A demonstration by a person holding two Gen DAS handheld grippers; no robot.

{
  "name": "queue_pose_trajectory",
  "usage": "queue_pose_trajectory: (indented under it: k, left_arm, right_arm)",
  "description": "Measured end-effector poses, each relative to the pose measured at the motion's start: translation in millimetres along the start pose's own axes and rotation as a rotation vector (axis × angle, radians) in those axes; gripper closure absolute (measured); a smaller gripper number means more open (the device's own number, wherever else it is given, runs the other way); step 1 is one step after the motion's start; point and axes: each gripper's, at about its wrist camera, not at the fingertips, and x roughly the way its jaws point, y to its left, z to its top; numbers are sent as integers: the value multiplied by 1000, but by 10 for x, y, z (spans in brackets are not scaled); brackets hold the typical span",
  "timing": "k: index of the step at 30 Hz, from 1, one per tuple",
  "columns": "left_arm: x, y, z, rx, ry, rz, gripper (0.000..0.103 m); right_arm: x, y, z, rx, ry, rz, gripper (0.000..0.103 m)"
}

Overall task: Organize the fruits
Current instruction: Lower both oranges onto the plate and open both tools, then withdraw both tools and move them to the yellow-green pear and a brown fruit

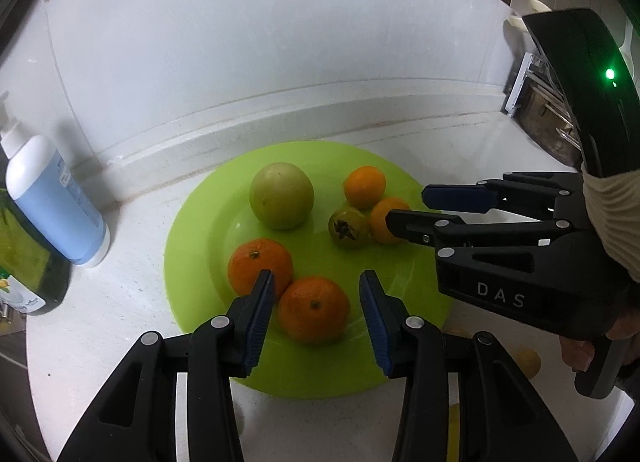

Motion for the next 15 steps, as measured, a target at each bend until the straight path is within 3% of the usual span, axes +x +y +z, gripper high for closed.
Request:
queue_pose_trajectory:
  k: [12, 15]
  left_arm:
    - [-563, -13, -69, 6, -95, 12, 49]
    - [-731, -26, -93, 12, -123, 16, 46]
  right_arm:
    - [-515, 106, -131, 25, -89, -21, 65]
    - [-703, 155, -186, 32, -121, -26, 59]
